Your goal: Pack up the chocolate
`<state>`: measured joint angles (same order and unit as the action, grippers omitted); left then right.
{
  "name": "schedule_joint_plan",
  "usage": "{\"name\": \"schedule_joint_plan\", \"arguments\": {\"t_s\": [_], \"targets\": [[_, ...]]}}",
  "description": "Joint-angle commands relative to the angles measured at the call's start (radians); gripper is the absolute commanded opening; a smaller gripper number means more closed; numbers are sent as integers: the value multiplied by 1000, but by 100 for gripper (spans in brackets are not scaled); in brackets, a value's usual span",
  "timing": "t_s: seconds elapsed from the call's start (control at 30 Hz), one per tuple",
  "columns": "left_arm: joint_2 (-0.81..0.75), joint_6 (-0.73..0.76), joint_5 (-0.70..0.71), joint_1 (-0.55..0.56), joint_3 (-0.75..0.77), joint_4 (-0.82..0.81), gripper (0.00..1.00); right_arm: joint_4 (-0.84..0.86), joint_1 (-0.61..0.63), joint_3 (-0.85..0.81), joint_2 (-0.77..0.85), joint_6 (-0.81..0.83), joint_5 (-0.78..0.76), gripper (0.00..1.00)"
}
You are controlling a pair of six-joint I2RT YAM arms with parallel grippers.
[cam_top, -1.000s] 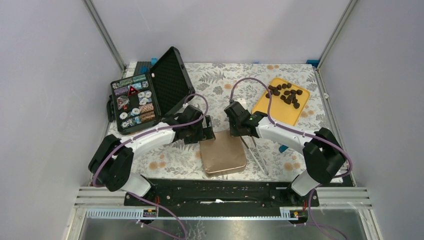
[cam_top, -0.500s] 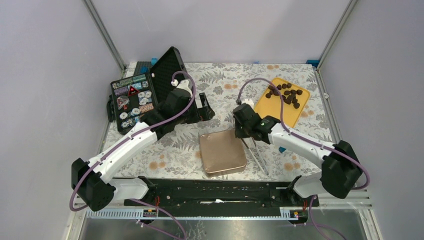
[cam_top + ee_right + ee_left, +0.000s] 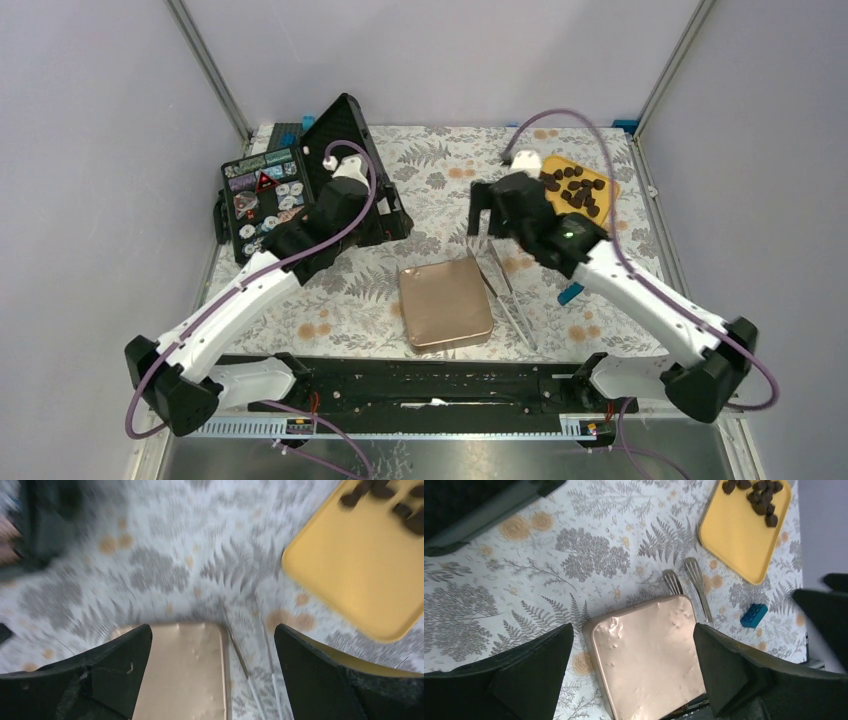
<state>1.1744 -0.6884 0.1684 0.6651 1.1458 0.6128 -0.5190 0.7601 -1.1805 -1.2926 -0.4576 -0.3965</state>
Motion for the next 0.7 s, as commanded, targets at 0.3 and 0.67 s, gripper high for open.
{"name": "schedule_joint_plan", "arguments": {"t_s": [0.3, 0.67], "targets": [[-153, 196, 320, -7, 227, 169, 99, -72, -257, -178, 147, 75, -111, 100], [-184, 156, 417, -7, 152, 190, 99, -56, -257, -69, 216, 12, -96, 100]]}}
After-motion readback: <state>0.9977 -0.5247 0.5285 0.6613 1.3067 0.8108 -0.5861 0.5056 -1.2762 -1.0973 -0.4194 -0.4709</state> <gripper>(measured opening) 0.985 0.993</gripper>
